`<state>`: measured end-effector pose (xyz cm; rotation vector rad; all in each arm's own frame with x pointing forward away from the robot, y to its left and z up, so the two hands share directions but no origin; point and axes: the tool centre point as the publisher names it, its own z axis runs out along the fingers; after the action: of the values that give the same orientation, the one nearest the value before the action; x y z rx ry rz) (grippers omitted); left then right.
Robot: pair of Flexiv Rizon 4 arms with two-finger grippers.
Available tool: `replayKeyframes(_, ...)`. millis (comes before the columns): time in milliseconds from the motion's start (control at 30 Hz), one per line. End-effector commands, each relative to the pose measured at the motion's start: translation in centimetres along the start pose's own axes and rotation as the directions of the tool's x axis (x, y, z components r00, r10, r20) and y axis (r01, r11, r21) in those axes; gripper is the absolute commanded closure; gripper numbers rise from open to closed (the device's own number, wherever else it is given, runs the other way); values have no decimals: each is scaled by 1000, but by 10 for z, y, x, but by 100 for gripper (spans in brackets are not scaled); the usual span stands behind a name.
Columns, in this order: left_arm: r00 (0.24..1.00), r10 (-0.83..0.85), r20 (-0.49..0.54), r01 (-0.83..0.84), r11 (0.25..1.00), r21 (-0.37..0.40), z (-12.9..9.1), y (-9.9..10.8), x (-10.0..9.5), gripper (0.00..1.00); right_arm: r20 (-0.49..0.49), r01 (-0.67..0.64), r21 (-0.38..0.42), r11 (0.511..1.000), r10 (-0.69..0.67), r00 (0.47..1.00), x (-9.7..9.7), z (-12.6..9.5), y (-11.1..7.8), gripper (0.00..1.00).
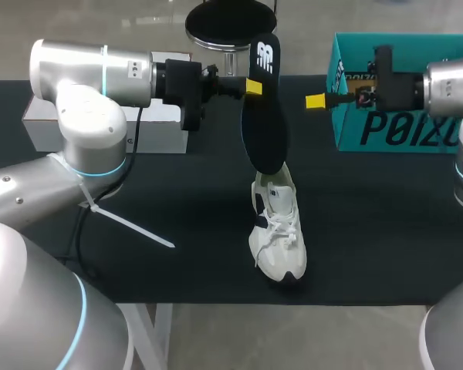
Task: Take the shoe out of the shoebox, open the shoe tongue, remove and reinsert the insole, then place the shoe into the shoebox
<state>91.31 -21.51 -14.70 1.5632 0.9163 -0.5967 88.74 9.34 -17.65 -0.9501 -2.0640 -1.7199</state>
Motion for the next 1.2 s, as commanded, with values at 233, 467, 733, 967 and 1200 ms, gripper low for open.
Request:
replayKeyframes(233, 1000, 2, -2, -2, 1000, -1, 1, 0, 0, 100, -42, 18, -5, 1000, -18, 999, 5, 32, 12, 0)
replayKeyframes(467, 1000, 2, -2, -2, 1000, -1, 1, 0, 0, 100, -60, 28, -7, 1000, -29, 998, 9, 42, 17, 0)
replayKeyframes(733, 1000, 2, -2, -2, 1000, -1, 1, 0, 0, 100, -73, 39, -2, 999, -39, 997, 16, 56, 17, 0)
replayKeyframes(967, 1000, 2, -2, -2, 1000, -1, 1, 0, 0, 100, -101, 60, -13, 998, -61, 993, 38, 61, 7, 0)
replayKeyframes(1200, 1000, 2, -2, -2, 1000, -1, 1, 0, 0, 100, -111, 66, -8, 998, -66, 992, 63, 59, -11, 0)
